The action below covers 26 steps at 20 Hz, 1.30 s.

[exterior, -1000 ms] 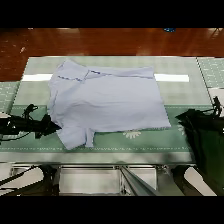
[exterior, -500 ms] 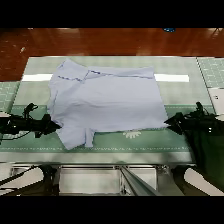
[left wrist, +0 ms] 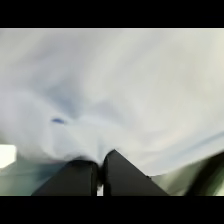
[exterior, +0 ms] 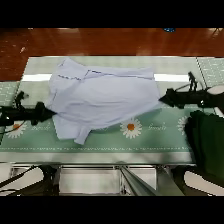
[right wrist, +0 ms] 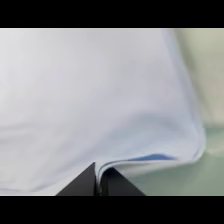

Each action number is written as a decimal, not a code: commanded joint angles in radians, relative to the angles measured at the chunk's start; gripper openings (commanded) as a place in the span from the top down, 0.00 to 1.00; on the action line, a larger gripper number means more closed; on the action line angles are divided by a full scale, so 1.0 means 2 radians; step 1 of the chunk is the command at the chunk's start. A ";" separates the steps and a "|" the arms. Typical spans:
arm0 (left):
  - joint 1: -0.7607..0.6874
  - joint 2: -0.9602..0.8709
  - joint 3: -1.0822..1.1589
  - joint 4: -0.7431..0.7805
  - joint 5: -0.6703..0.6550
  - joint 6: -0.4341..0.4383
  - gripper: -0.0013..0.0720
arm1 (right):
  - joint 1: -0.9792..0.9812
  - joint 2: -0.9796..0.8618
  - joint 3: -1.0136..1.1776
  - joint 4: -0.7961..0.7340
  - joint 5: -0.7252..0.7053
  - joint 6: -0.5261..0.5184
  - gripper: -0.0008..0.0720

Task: Fold the shirts.

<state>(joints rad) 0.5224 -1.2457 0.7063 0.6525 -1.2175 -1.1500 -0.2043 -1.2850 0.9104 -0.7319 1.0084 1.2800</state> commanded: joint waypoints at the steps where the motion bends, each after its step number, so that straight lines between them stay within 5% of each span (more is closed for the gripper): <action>1: 0.001 0.050 0.115 -0.172 -0.027 0.020 0.95 | 0.012 0.027 0.167 -0.015 0.043 0.016 0.96; 4: 0.002 0.086 0.288 -0.163 -0.019 -0.004 0.95 | 0.012 0.055 0.350 -0.068 0.051 0.050 0.96; 7: 0.002 0.101 0.485 -0.055 -0.016 -0.072 0.95 | 0.012 0.072 0.507 -0.110 0.072 0.073 0.96; 12: 0.002 0.156 0.677 0.090 -0.003 -0.129 0.95 | 0.012 0.164 0.579 -0.178 0.101 0.079 0.96; 15: -0.008 0.220 0.684 0.140 0.001 -0.130 0.95 | 0.012 0.224 0.579 -0.226 0.152 0.080 0.96; 18: -0.097 0.276 0.682 0.275 -0.020 -0.149 0.95 | 0.012 0.269 0.579 -0.275 0.206 0.087 0.96; 22: -0.264 0.307 0.663 0.413 -0.072 -0.192 0.95 | 0.012 0.310 0.524 -0.280 0.228 0.096 0.96; 26: -0.308 0.294 0.559 0.480 -0.089 -0.220 0.95 | 0.012 0.313 0.418 -0.260 0.240 0.098 0.96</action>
<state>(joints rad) -0.0097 -0.6571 1.9411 1.4574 -1.3643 -1.5349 -0.1799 -0.6781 1.8721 -1.2629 1.4639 1.4700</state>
